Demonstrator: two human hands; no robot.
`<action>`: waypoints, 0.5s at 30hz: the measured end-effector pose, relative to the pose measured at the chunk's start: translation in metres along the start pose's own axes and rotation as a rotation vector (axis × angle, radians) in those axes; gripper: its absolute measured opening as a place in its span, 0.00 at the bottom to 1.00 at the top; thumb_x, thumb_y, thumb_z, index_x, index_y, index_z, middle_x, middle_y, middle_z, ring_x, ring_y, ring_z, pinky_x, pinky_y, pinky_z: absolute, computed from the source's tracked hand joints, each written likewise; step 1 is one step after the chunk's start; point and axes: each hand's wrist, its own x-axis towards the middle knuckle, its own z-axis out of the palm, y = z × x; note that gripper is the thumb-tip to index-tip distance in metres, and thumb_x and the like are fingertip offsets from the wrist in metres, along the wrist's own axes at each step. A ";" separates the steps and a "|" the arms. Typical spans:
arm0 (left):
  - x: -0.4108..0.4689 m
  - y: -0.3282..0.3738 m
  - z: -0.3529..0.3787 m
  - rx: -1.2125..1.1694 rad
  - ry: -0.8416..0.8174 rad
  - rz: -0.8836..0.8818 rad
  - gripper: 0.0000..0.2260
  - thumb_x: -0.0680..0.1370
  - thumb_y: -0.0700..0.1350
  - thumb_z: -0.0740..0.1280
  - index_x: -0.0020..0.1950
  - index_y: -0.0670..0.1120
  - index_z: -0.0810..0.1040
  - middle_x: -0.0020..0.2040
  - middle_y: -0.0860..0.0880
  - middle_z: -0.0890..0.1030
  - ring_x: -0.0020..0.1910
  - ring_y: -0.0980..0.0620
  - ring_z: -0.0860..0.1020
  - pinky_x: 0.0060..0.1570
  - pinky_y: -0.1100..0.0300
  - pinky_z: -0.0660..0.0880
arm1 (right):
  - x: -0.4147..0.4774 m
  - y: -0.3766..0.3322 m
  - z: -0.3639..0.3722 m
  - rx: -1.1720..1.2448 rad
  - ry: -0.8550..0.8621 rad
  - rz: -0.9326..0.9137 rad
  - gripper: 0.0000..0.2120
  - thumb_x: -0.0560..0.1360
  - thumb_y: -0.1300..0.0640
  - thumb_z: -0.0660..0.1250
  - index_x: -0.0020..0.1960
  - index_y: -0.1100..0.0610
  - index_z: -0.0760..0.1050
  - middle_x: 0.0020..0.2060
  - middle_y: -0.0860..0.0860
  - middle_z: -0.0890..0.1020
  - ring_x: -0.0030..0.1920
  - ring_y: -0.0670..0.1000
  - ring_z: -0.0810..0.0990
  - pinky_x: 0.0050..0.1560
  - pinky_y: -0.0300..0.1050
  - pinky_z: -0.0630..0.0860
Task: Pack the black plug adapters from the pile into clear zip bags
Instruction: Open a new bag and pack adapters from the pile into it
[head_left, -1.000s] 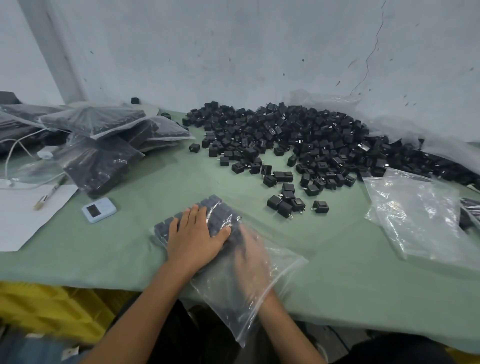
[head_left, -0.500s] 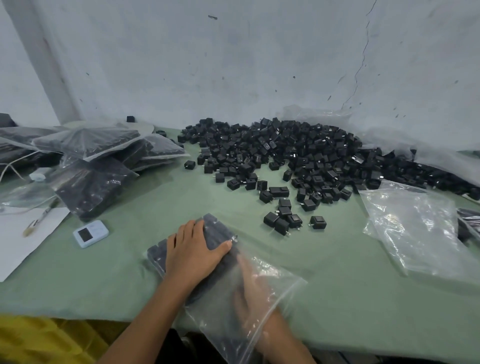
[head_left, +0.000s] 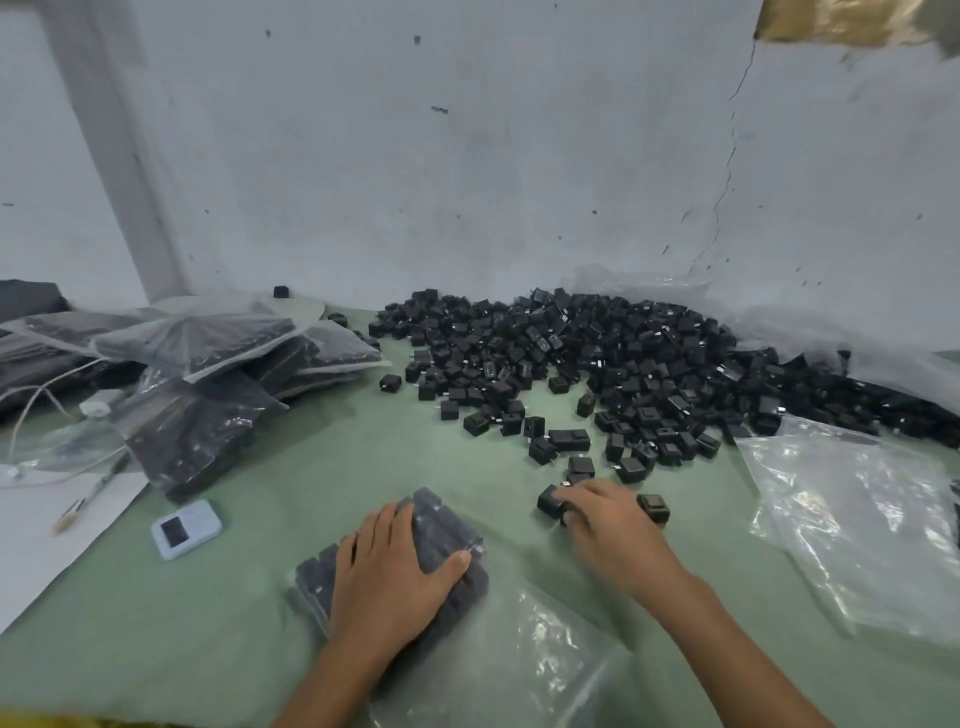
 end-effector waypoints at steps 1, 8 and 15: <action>0.000 0.000 0.000 0.001 -0.001 -0.003 0.46 0.70 0.78 0.45 0.81 0.52 0.52 0.81 0.54 0.55 0.79 0.53 0.52 0.78 0.51 0.48 | 0.010 0.003 0.013 -0.076 -0.068 -0.008 0.18 0.83 0.52 0.58 0.72 0.44 0.69 0.68 0.47 0.70 0.67 0.52 0.68 0.65 0.47 0.70; 0.002 -0.002 0.002 0.000 0.029 0.002 0.48 0.67 0.79 0.43 0.81 0.53 0.52 0.80 0.55 0.56 0.79 0.54 0.53 0.77 0.52 0.49 | 0.024 0.006 0.036 -0.092 -0.023 0.048 0.17 0.80 0.53 0.61 0.69 0.46 0.66 0.63 0.52 0.71 0.61 0.54 0.71 0.58 0.47 0.73; 0.002 -0.002 0.003 -0.003 0.040 0.005 0.45 0.70 0.78 0.46 0.80 0.54 0.53 0.79 0.55 0.58 0.78 0.54 0.56 0.77 0.53 0.52 | 0.004 0.008 0.026 -0.030 0.033 0.104 0.10 0.80 0.57 0.62 0.60 0.51 0.66 0.53 0.51 0.77 0.51 0.53 0.75 0.51 0.48 0.75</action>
